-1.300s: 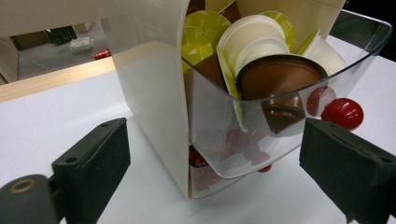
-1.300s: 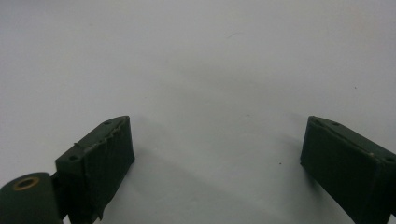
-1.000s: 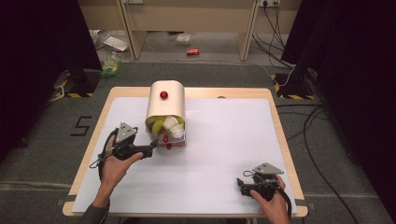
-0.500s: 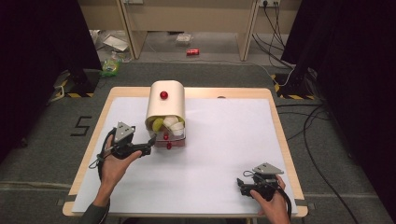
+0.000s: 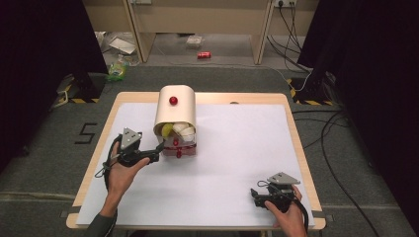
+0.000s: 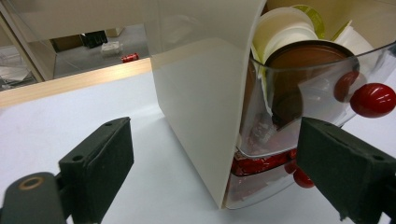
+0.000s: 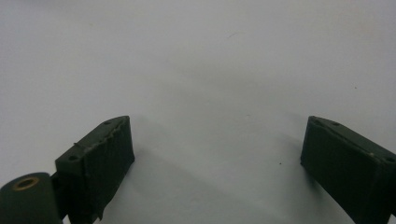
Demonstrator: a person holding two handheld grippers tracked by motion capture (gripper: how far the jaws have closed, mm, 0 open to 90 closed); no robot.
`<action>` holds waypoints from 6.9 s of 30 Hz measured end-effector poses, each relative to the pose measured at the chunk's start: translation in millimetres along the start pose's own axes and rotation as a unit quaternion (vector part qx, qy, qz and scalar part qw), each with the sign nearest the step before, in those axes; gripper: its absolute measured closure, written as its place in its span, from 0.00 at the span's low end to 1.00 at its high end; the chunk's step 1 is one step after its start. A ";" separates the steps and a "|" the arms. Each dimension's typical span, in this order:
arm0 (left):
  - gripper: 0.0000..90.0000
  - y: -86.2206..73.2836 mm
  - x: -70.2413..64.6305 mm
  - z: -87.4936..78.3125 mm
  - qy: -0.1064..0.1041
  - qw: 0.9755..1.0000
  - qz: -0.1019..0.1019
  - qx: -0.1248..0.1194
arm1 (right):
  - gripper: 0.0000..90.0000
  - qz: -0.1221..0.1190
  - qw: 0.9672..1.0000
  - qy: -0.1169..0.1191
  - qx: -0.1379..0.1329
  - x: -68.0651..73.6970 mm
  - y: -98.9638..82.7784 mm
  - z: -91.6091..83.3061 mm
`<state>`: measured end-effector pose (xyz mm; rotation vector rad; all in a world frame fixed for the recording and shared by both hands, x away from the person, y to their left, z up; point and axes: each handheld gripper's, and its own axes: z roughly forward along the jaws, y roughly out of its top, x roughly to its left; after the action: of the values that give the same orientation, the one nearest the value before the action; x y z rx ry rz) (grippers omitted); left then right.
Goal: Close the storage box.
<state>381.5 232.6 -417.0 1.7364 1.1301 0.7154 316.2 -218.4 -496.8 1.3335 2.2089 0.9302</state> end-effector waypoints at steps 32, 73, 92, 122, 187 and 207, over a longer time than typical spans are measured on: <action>0.17 -4.2 2.7 0.4 -0.027 0.999 -0.009 0.022 | 0.11 -0.001 1.000 0.000 0.000 -0.1 0.0 0.0; 0.17 -17.2 2.6 -21.4 -0.041 0.999 -0.012 0.022 | 0.11 -0.002 1.000 0.000 0.000 -0.1 -0.1 -0.1; 0.17 -24.3 -1.5 -32.6 -0.053 0.998 -0.011 0.021 | 0.11 -0.002 1.000 0.000 0.000 -0.1 -0.1 -0.1; 0.17 -56.7 -4.2 -53.0 -0.060 0.998 -0.002 0.027 | 0.11 -0.003 1.000 -0.001 -0.001 -0.1 -0.1 -0.1; 0.17 -121.4 -8.8 -69.2 -0.065 0.995 0.012 0.076 | 0.11 -0.004 1.000 -0.001 -0.001 -0.2 -0.2 0.0; 0.17 -131.5 -15.6 -77.2 -0.057 0.995 0.035 0.080 | 0.11 -0.001 1.000 -0.001 0.000 0.3 -0.2 -0.2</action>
<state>261.1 268.8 -504.6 1.9348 1.0771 0.5717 315.7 -218.2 -496.8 1.3315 2.2084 0.9280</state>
